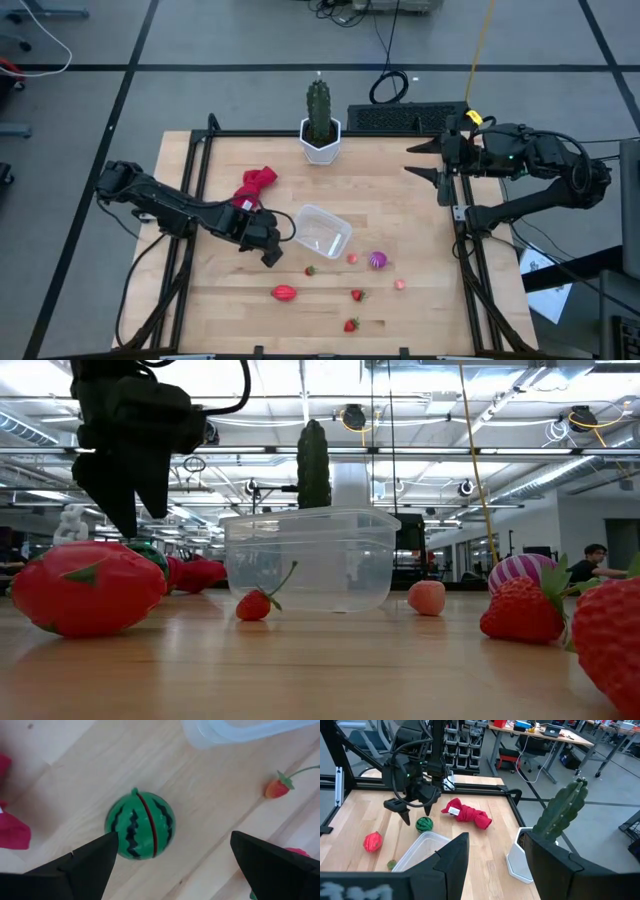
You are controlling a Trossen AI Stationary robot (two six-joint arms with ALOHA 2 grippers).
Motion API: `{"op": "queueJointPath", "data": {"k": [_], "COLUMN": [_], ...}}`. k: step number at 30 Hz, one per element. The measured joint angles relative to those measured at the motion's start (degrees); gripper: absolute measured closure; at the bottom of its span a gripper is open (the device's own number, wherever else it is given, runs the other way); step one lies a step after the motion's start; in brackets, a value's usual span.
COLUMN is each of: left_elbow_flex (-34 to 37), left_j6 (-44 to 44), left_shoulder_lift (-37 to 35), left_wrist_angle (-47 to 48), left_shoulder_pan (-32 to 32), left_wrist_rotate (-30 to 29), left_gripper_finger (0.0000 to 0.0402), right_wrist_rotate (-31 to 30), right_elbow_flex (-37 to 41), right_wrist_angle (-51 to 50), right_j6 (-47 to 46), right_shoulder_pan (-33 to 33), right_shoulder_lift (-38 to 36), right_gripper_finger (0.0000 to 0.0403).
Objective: Pick and placing Produce into tupperware
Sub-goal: Put the green watermelon into the transparent container
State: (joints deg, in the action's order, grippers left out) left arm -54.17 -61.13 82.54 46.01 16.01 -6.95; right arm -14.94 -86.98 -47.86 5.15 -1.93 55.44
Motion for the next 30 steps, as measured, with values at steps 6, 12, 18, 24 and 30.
{"op": "queueJointPath", "data": {"k": [6,12,18,24,30], "left_elbow_flex": [0.0,0.0,0.1,0.0,0.1], "left_j6": [0.9,1.0,1.0,0.7,2.1], "left_shoulder_lift": [0.0,0.0,3.0,7.2,9.3], "left_wrist_angle": [0.6,0.6,1.0,-0.3,-2.7], "left_shoulder_pan": [0.0,-0.2,-0.5,-1.3,-1.3], "left_wrist_rotate": [-0.6,-0.9,0.5,2.8,4.4], "left_gripper_finger": [0.0009,0.0009,0.0009,0.0009,0.0009], "right_wrist_rotate": [0.0,0.0,0.0,0.0,0.0], "right_elbow_flex": [0.0,0.0,0.0,0.0,0.0], "right_wrist_angle": [0.0,0.0,0.0,1.0,2.4], "right_j6": [0.0,0.0,0.0,0.0,0.0], "right_shoulder_pan": [0.0,0.0,0.0,0.0,0.0], "right_shoulder_lift": [0.0,0.0,0.0,0.1,0.1], "right_gripper_finger": [0.0220,0.0220,0.0220,0.0220,0.0220]}}
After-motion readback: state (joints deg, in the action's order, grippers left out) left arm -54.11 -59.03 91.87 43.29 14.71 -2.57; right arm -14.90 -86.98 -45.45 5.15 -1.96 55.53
